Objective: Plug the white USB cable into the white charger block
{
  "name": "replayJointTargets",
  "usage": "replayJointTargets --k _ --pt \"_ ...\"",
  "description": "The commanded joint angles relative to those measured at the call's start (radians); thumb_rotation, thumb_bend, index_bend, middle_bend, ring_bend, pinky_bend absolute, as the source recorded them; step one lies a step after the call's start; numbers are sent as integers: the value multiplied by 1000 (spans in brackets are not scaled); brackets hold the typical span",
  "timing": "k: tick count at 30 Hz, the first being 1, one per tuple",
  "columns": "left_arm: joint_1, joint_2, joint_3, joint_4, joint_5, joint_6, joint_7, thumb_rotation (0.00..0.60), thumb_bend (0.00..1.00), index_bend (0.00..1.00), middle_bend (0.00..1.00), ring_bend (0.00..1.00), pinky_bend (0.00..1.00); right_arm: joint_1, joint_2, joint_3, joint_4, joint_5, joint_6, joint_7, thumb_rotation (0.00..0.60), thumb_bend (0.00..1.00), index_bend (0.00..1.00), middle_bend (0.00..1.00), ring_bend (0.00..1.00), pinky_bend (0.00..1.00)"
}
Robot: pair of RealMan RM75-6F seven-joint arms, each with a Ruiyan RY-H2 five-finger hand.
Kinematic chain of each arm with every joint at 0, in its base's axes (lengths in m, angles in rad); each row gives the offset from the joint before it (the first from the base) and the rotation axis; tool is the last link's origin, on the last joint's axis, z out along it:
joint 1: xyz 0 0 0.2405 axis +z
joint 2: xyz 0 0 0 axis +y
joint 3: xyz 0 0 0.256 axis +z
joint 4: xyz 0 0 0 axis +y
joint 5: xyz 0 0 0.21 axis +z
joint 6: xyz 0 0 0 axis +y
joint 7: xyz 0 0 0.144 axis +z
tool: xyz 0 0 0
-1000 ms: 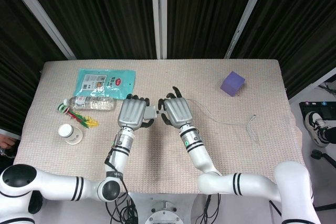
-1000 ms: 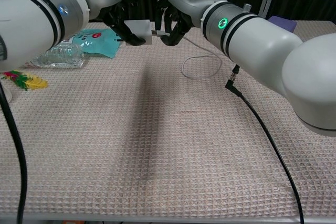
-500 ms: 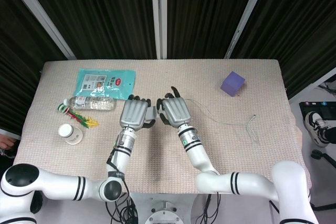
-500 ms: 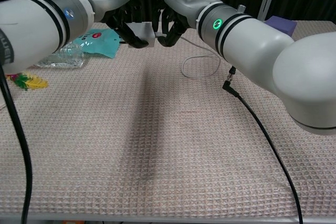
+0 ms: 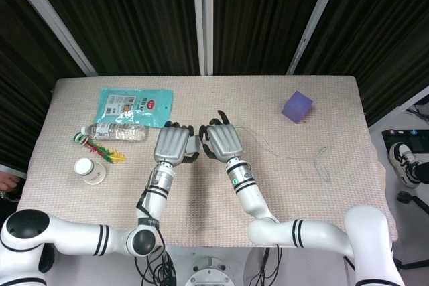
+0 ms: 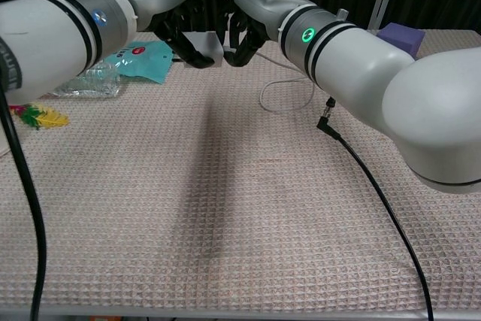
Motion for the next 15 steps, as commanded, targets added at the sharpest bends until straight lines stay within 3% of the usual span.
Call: replayJointTargets --k 1,4,9,15 --pt "0 0 -1 2 -1 1 -2 469 263 518 492 293 254 0 4 -5 -3 4 -4 -8 600 416 622 536 247 0" --pt "1 2 -3 3 -2 1 -7 467 263 517 492 293 256 -2 15 -11 -14 18 -7 -24 600 347 513 509 230 0" --pt "8 8 2 6 1 0 -14 468 263 516 487 293 257 -13 38 -16 -45 32 0 -36 600 92 263 384 146 0" --pt "19 17 11 10 3 -4 -28 467 263 515 479 292 258 -30 65 -29 -70 42 13 -46 600 41 156 330 117 0"
